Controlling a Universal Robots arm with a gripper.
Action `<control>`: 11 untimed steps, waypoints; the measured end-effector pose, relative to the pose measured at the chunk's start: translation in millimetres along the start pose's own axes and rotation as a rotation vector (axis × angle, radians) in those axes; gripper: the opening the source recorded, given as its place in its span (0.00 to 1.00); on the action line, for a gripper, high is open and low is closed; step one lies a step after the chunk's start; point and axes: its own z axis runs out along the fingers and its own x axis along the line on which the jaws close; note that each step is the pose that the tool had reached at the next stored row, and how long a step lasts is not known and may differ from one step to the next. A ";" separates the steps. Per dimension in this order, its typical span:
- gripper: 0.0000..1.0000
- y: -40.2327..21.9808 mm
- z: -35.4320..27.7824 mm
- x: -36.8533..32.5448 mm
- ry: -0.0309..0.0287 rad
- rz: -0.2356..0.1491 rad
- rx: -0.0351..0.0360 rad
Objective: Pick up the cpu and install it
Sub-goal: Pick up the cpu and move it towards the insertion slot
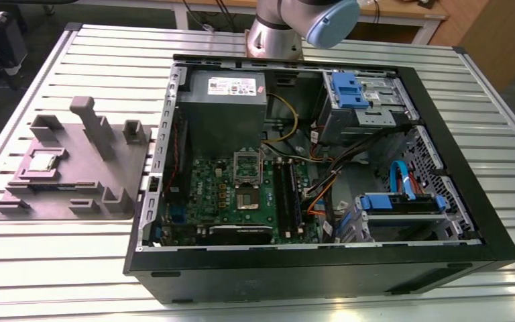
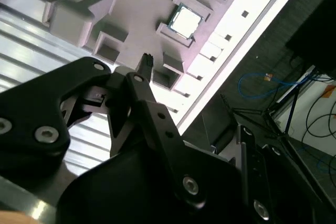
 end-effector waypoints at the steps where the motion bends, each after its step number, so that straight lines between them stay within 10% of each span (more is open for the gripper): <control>1: 0.65 -1.1 0.7 0.6 -0.0004 -0.001 0.0001; 11: 0.65 -11.6 6.9 5.4 -0.0074 -0.002 -0.0173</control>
